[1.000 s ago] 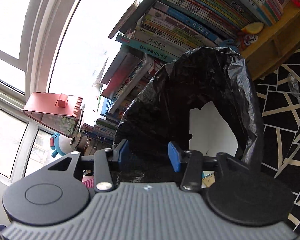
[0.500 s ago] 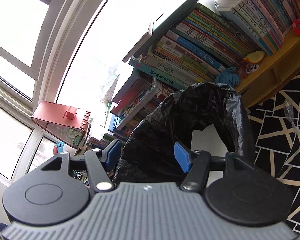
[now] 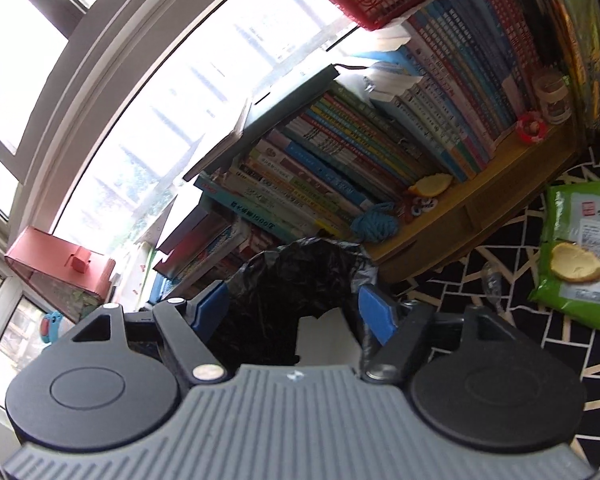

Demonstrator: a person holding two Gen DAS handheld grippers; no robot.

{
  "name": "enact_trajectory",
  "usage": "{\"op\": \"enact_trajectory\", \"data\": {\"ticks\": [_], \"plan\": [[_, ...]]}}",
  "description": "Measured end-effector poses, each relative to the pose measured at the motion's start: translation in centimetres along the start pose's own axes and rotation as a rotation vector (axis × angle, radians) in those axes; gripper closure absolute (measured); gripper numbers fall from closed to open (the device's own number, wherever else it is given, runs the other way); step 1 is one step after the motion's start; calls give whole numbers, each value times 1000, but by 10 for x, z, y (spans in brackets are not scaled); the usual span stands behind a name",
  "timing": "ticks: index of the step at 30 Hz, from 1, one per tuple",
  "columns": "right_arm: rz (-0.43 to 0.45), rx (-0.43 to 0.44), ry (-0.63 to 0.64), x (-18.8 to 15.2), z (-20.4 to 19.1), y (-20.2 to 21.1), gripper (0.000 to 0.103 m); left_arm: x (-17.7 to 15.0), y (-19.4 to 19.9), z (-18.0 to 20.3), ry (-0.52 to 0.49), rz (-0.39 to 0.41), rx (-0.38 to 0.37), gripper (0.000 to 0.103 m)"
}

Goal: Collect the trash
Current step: 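Move the right tool back to the bread crust on the green bag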

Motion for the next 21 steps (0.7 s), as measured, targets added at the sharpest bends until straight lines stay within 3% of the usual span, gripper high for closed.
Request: {"op": "enact_trajectory", "data": {"ticks": [8, 13, 17, 21], "plan": [[111, -362, 15, 15, 59, 34, 19, 1, -1, -1, 10, -7, -8, 56], [128, -577, 121, 14, 98, 31, 15, 1, -1, -1, 10, -7, -6, 56], [174, -573, 111, 3, 135, 21, 10, 2, -2, 1, 8, -6, 2, 55], [112, -588, 129, -7, 164, -12, 9, 1, -3, 2, 3, -9, 10, 55]]}}
Point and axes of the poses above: each gripper's, at about its wrist camera, not at the fingertips, and y roughly against the way its jaws point, z to its right, x to its top, the point moved 3 cm from there along -y, roughly the way its jaws point, and after that the axes turned 1 degree about -y, right-handed, at the moved point
